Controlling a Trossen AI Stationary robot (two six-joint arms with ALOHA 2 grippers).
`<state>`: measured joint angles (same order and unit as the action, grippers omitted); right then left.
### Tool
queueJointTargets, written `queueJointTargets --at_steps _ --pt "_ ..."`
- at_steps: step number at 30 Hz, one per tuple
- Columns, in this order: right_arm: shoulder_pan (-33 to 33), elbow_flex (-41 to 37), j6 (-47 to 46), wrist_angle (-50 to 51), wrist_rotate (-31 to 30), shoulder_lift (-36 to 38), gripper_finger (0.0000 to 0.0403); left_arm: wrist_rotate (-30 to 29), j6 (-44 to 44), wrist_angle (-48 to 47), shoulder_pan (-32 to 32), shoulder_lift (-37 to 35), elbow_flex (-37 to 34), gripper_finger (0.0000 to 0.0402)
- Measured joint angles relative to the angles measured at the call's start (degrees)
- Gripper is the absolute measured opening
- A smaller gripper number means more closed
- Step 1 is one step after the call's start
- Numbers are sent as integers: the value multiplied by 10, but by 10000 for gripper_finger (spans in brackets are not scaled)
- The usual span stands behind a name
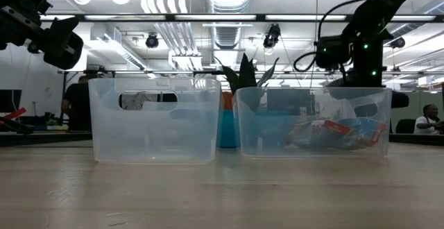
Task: Pick and place Granola Bars by type
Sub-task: Put the red granola bar into the right transparent bin
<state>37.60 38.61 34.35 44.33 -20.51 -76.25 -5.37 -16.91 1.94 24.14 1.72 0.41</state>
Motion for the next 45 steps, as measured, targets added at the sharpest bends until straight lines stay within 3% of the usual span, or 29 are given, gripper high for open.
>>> queueJointTargets --at_steps 13,26,31,40,45 --pt "22 4 -6 -17 29 -88 184 0 0 0 0 0 0 250" --pt "22 4 -106 6 53 -65 19 0 0 0 0 0 0 250" --pt "21 24 -193 76 67 -44 14 0 0 0 0 0 0 250" --pt "18 117 -350 182 171 12 13 0 0 0 0 0 0 250" --pt "-5 182 -437 240 195 44 13 0 0 0 0 0 0 250"
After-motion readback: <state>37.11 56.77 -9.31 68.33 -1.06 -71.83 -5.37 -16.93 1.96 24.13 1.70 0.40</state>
